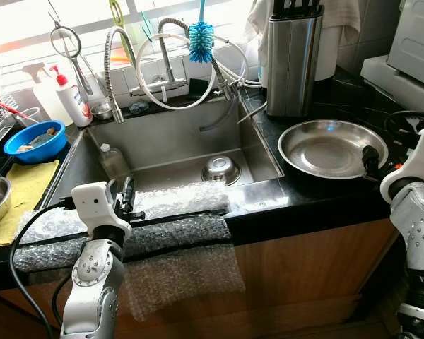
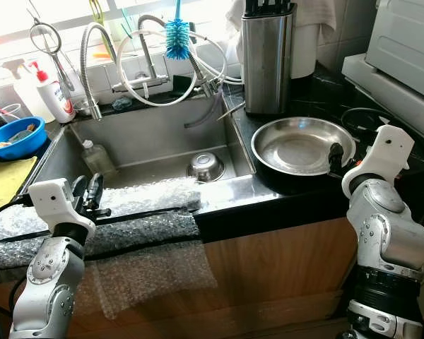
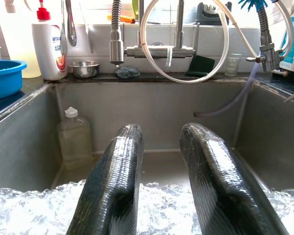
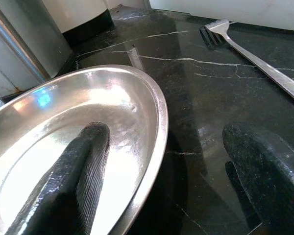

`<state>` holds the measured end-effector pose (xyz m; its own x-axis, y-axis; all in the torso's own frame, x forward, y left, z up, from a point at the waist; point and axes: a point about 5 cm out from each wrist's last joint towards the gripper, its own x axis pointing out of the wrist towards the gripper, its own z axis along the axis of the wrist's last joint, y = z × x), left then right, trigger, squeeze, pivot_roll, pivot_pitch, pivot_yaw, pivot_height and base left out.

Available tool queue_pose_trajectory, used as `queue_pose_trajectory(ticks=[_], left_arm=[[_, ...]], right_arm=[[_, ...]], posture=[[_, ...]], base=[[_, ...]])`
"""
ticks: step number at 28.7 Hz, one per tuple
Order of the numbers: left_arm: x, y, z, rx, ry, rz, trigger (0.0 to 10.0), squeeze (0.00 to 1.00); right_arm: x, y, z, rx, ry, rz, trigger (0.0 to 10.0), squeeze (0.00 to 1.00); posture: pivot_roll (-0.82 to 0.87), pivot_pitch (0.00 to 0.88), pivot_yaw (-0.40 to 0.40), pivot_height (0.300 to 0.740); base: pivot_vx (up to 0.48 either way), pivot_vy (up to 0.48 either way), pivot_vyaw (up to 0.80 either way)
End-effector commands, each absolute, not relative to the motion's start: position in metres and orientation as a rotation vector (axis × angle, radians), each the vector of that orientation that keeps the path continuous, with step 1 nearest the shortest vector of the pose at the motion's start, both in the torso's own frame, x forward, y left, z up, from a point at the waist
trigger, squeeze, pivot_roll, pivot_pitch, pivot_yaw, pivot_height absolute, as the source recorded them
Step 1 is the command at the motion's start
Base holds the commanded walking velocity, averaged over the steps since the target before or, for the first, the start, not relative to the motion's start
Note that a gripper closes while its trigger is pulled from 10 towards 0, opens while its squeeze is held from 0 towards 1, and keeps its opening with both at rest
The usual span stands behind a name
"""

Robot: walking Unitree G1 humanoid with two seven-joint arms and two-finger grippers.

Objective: Kitchen organization

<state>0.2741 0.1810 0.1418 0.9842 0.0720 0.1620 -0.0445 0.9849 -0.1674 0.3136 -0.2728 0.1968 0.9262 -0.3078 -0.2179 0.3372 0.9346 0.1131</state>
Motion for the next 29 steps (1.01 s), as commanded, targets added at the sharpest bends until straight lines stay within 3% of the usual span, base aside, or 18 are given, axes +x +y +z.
queue_pose_trajectory(ticks=[1, 4, 19, 29], left_arm=[[0.273, 0.183, 0.15, -0.142, -0.196, 0.07, 10.0, 0.0], [0.275, 0.18, 0.151, -0.138, -0.185, 0.043, 10.0, 0.0], [0.276, 0.179, 0.151, -0.142, -0.183, 0.029, 10.0, 0.0], [0.276, 0.176, 0.151, -0.144, -0.178, 0.002, 10.0, 0.0]], right_arm=[[0.319, -0.267, 0.204, 0.143, 0.181, -0.304, 10.0, 0.0], [0.342, -0.258, 0.204, 0.026, 0.195, -0.213, 10.0, 0.0], [0.344, -0.261, 0.204, 0.032, 0.184, -0.225, 10.0, 0.0], [0.339, -0.268, 0.193, 0.129, 0.207, -0.32, 10.0, 0.0]], posture=[[-0.13, 0.0, 0.154, 0.74], [-0.11, 0.0, 0.159, 0.74], [-0.11, 0.0, 0.162, 0.74], [-0.11, 0.0, 0.167, 0.74]], base=[[0.0, 0.0, 0.0], [0.0, 0.0, 0.0], [0.0, 0.0, 0.0], [0.0, 0.0, 0.0]])
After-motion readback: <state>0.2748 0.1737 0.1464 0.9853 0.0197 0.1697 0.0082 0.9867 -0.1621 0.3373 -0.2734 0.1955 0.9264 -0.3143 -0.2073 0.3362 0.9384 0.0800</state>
